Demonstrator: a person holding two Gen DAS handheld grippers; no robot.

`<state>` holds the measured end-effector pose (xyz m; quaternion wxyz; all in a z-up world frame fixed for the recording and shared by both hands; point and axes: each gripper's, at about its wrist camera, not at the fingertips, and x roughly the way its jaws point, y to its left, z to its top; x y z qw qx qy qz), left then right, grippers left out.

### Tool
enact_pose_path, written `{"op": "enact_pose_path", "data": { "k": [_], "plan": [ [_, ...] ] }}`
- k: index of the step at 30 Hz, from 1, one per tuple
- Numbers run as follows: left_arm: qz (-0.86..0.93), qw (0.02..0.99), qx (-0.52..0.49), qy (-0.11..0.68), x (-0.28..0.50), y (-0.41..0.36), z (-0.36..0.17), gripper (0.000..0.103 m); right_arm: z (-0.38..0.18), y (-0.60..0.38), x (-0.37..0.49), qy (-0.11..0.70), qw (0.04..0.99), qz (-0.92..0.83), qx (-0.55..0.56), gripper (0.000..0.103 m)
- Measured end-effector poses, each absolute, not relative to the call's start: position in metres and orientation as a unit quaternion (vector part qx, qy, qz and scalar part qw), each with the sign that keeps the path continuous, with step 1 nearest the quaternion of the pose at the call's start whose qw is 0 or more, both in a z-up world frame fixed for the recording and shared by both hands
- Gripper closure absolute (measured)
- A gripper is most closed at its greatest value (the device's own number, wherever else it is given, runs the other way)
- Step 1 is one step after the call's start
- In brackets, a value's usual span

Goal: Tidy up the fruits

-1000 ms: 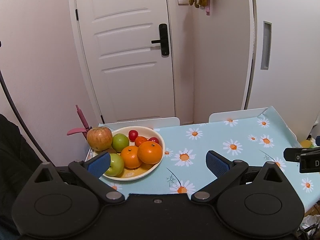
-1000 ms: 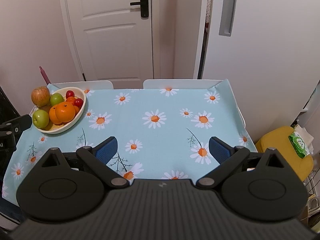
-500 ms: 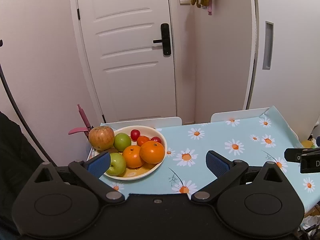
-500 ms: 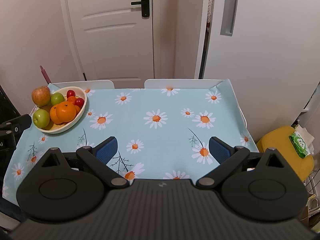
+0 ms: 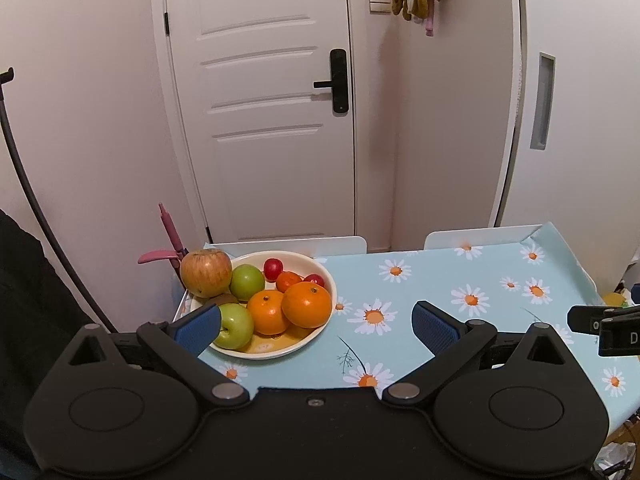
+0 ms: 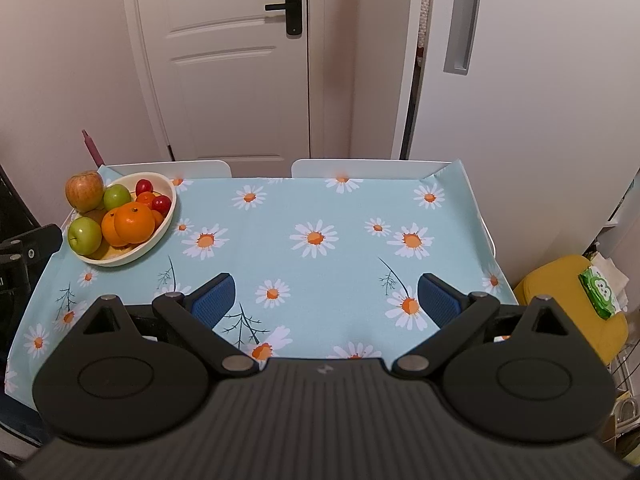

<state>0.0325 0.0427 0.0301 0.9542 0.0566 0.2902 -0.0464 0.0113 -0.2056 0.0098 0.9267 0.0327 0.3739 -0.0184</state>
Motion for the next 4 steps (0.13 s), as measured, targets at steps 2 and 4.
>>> {"op": "enact_pose_path", "data": {
  "k": [2, 4],
  "plan": [
    [-0.046, 0.954, 0.058, 0.290, 0.0322, 0.0424, 0.0301, 0.000, 0.0099, -0.2060, 0.0115, 0.374, 0.927, -0.018, 0.033, 0.000],
    [-0.047, 0.955, 0.058, 0.288, 0.0322, 0.0419, 0.0305, 0.000, 0.0099, -0.2057, 0.0114, 0.374, 0.927, -0.018, 0.033, 0.000]
  ]
}}
